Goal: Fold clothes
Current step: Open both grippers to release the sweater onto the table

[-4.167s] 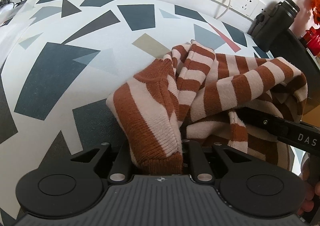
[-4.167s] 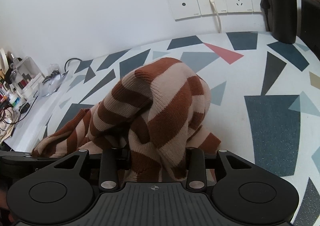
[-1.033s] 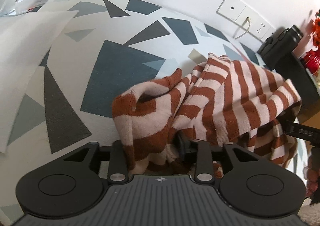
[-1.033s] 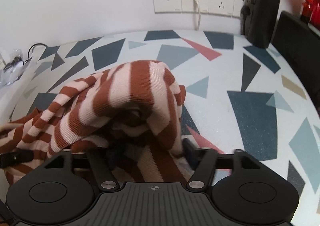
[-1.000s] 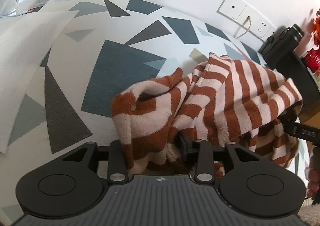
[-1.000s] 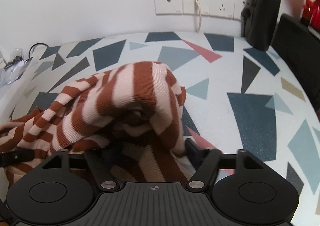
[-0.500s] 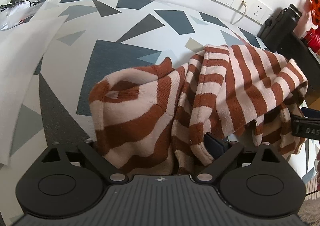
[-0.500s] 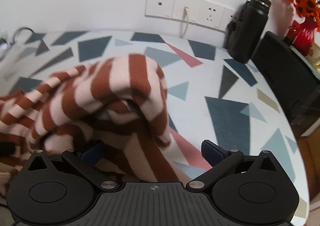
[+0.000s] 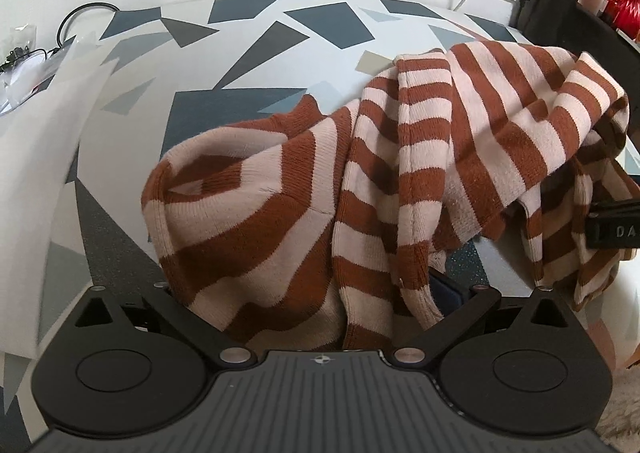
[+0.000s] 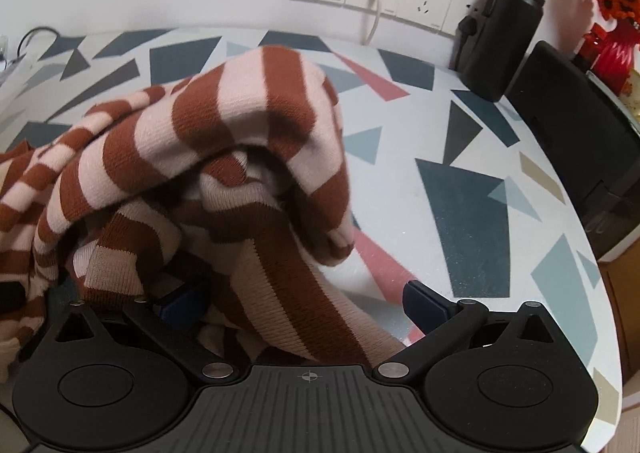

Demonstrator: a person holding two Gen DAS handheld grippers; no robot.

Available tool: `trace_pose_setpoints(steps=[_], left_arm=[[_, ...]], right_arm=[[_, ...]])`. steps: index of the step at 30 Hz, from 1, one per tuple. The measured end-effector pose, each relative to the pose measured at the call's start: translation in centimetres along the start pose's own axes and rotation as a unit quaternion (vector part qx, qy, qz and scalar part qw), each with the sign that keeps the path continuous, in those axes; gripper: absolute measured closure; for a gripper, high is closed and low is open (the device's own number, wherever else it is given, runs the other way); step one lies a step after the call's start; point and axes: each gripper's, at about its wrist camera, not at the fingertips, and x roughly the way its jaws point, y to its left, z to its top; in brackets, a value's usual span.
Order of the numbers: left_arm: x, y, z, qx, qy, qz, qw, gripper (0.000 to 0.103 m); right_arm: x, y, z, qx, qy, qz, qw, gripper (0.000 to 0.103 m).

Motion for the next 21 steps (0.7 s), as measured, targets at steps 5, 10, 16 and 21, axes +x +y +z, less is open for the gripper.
trace_pose_setpoints(steps=[5, 10, 16, 21], left_arm=[[0.1, 0.0, -0.1, 0.002, -0.003, 0.001, 1.0, 0.0], [0.1, -0.2, -0.1, 0.002, -0.008, 0.006, 1.0, 0.0], [0.1, -0.3, -0.3, 0.0, -0.012, 0.01, 0.9999, 0.0], [0.2, -0.5, -0.4, 0.009, -0.018, 0.009, 0.9997, 0.0]], right_arm=[[0.7, 0.7, 0.0, -0.021, 0.011, 0.0, 1.0, 0.001], [1.0, 0.9, -0.1, -0.024, 0.011, 0.004, 1.0, 0.001], [1.4, 0.0, -0.1, -0.002, 0.018, 0.023, 1.0, 0.001], [1.7, -0.4, -0.2, 0.001, 0.016, 0.038, 0.999, 0.001]])
